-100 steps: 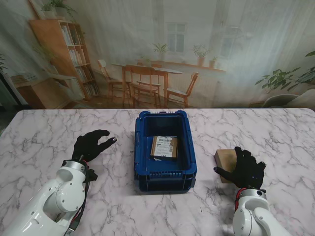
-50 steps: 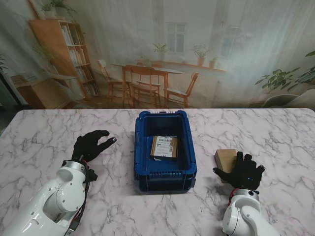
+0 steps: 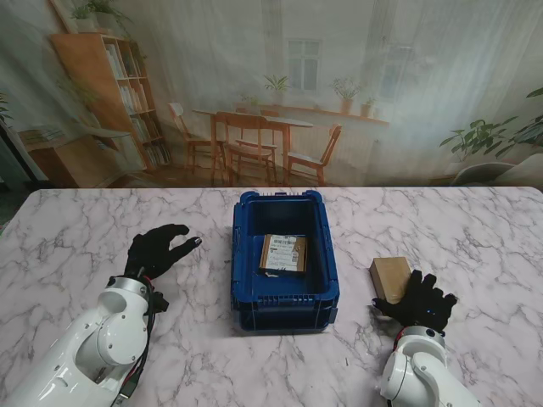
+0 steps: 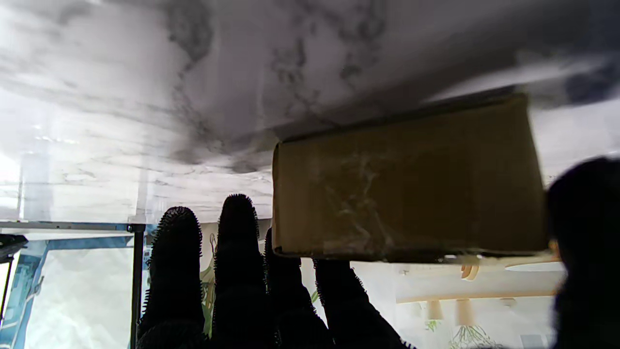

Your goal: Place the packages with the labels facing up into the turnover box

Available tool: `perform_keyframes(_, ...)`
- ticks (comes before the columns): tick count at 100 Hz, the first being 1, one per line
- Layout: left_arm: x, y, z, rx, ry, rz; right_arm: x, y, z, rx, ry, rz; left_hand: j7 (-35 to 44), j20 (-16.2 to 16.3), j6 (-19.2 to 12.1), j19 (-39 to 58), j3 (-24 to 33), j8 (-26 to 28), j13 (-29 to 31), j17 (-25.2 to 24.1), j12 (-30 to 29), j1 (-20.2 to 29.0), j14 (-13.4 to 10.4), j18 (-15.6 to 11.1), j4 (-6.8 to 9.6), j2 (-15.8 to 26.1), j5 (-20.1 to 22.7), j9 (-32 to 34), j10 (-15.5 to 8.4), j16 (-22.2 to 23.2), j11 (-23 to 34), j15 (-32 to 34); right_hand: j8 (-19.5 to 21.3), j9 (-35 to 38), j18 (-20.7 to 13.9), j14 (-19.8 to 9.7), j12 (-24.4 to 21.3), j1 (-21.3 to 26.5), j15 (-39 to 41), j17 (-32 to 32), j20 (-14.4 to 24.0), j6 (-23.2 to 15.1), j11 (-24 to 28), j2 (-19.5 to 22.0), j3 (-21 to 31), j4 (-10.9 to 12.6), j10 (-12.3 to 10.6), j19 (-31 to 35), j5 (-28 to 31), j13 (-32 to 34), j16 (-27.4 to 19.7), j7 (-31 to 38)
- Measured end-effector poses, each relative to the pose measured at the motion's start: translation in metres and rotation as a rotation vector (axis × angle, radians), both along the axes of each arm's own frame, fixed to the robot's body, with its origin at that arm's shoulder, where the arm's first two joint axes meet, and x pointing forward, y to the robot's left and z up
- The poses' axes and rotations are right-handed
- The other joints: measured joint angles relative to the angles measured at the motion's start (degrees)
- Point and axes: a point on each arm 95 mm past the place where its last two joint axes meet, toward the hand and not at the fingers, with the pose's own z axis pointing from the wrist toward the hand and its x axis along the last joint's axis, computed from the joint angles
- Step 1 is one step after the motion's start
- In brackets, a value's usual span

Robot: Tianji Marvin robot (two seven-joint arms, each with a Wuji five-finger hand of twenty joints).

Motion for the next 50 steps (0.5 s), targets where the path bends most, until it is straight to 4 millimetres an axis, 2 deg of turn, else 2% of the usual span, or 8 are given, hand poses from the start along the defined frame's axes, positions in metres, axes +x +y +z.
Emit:
perform_keyframes(7, 0.0000, 0.0000, 0.0000, 0.000, 0.000, 0.000, 0.0012, -0.0002, -0.0008, 0.015, 0.006, -0.005, 0.00, 0.00, 0.00, 0.00, 0.00, 0.00, 0.00, 0.00, 0.00, 0.00, 0.00, 0.00, 0.00, 0.00, 0.00, 0.00, 0.00, 0.00, 0.00, 0.00, 2.02, 0.09, -0.02, 0.03, 1.15, 3.69, 3.75, 2.87, 0.19, 0.22, 1.96, -0.41, -2.08, 0.81, 0.15, 3.71, 0.46, 1.12, 1.54, 0.00)
perform_keyframes(21, 0.0001, -0.0001, 0.0001, 0.001, 0.000, -0.001, 0.0030, 0.0011, -0.0004, 0.023, 0.007, -0.005, 0.00, 0.00, 0.00, 0.00, 0.00, 0.00, 0.00, -0.01, 0.00, 0.00, 0.00, -0.01, 0.00, 0.00, 0.00, 0.00, 0.00, 0.00, 0.00, 0.00, 4.77, 2.44, -1.53, 0.03, 4.36, 10.39, 12.14, 9.04, 5.03, 1.43, 5.89, -0.97, -7.28, 2.11, 0.68, 12.14, 0.49, 3.77, 5.73, 2.80)
perform_keyframes(30, 0.0001, -0.0003, 0.0000, 0.001, 0.001, -0.001, 0.0040, 0.0016, 0.0003, 0.023, 0.005, -0.004, 0.00, 0.00, 0.00, 0.00, 0.00, 0.00, 0.00, -0.01, 0.00, 0.00, 0.00, -0.01, 0.00, 0.00, 0.00, 0.00, 0.00, 0.00, 0.00, 0.00, 4.86, 5.21, -2.20, 0.03, 6.32, 13.66, 16.30, 12.04, 6.83, 1.57, 7.68, -0.98, -10.14, 3.26, 0.70, 15.24, 0.42, 5.70, 7.15, 5.18)
perform_keyframes(42, 0.0002, -0.0005, 0.0000, 0.003, 0.001, -0.003, 0.0055, 0.0023, 0.0013, 0.031, 0.000, 0.002, 0.00, 0.00, 0.00, 0.00, 0.00, 0.00, 0.00, -0.01, 0.00, 0.00, 0.00, -0.01, 0.00, 0.00, 0.00, 0.00, 0.00, 0.00, 0.00, 0.00, 4.77, 9.66, -2.26, 0.06, 8.03, 13.47, 19.33, 16.06, 8.15, 1.85, 10.11, -2.41, -1.91, 2.52, 0.66, 17.93, 0.17, 9.62, 8.32, 9.10)
perform_keyframes(50, 0.0003, -0.0005, 0.0000, 0.004, 0.002, -0.004, 0.0068, 0.0025, 0.0024, 0.051, -0.015, 0.004, 0.00, 0.00, 0.00, 0.00, 0.00, 0.00, 0.00, -0.01, 0.00, 0.00, 0.00, -0.01, 0.00, 0.00, 0.00, 0.00, 0.00, 0.00, 0.00, 0.00, 4.60, 12.43, -2.29, 0.52, 8.62, 13.43, 20.27, 18.19, 8.33, 2.26, 11.13, -2.98, 0.06, 1.09, 0.59, 19.10, 0.17, 12.00, 8.45, 10.91)
